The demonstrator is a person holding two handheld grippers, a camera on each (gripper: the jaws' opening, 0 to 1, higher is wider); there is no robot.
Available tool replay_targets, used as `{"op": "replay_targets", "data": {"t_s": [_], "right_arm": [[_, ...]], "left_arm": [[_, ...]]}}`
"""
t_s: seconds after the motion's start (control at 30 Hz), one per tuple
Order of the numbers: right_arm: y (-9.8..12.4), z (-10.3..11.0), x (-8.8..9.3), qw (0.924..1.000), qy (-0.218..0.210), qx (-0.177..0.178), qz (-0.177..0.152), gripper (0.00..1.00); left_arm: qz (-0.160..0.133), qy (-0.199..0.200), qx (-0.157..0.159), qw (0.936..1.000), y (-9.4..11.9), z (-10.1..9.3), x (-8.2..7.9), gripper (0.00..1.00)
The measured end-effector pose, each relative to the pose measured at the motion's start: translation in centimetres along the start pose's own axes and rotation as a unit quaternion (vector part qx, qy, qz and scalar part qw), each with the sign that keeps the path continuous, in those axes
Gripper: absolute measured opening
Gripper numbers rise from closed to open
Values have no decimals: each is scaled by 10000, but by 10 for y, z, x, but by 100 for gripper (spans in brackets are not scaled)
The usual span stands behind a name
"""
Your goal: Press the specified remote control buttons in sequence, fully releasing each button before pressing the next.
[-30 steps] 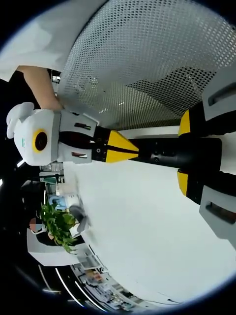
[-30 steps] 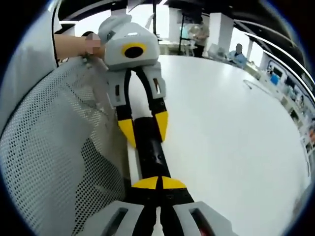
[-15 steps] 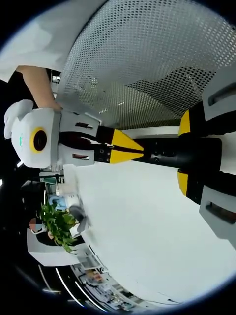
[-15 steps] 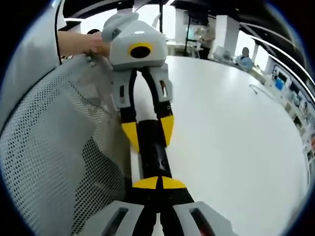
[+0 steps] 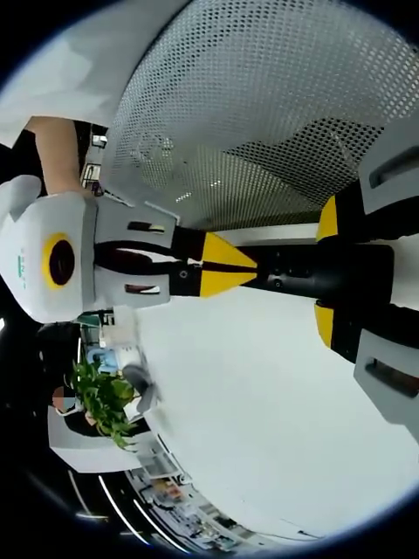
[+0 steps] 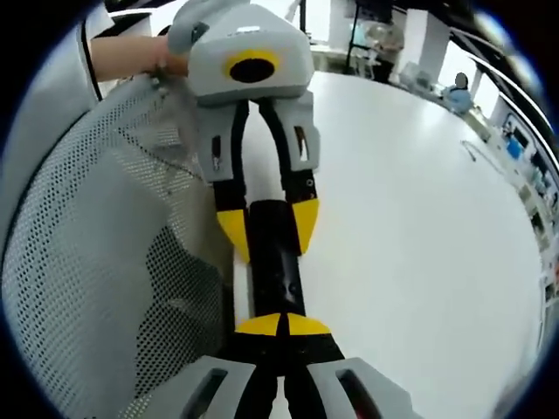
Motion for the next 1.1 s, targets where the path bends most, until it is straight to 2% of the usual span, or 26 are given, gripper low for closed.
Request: {"op": "replay_targets", "data": {"t_s": [0.17, 0.37, 0.63, 1.1], "right_arm": [[1, 1, 4, 9995, -266, 86, -133, 0], [4, 8, 14, 9965, -370, 405, -626, 0], [3, 7, 15, 9929, -747, 402, -836, 0], [0, 9, 5, 9960, -103, 437, -774, 0]], "left_arm": [[0, 2, -2, 10000, 0, 0, 0, 25], [0, 2, -2, 10000, 0, 0, 0, 25], [2, 5, -7, 10000, 0, 0, 0, 25], [3, 6, -14, 10000, 0, 0, 0, 25]]}}
Point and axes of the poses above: the point that each gripper's makers call its tool centre point, and the gripper's own axes: y roughly backward along the fingers, z roughly to its left, x roughly out of its underside, the point moved 9 cm from there along y, roughly backward along the fingers, and after that the axes turned 13 degrees about x, right-handed, at the moved point
